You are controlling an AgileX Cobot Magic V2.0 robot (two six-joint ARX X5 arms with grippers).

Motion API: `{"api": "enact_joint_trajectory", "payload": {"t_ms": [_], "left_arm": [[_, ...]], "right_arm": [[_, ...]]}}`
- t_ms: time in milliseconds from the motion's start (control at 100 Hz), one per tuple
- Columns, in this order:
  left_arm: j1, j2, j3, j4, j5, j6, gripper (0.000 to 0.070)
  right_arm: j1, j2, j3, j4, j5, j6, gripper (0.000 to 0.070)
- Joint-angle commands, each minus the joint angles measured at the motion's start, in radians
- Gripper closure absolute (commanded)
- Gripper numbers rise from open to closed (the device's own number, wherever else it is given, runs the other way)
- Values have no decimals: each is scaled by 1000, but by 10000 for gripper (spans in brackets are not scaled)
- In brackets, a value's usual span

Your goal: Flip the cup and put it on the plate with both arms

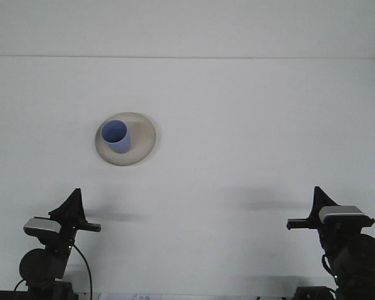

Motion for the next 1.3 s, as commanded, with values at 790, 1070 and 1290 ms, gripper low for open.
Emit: {"api": "enact_joint_trajectory", "payload": {"t_ms": [790, 1070, 1290], "left_arm": [[3, -2, -19, 28, -3, 22, 687], [3, -2, -19, 28, -3, 22, 687], [3, -2, -19, 28, -3, 22, 687]], "right_arm": [[0, 2, 10, 8, 0, 10, 700], [1, -45, -54, 80, 3, 10, 700], [1, -228, -300, 351, 0, 10, 700]]}}
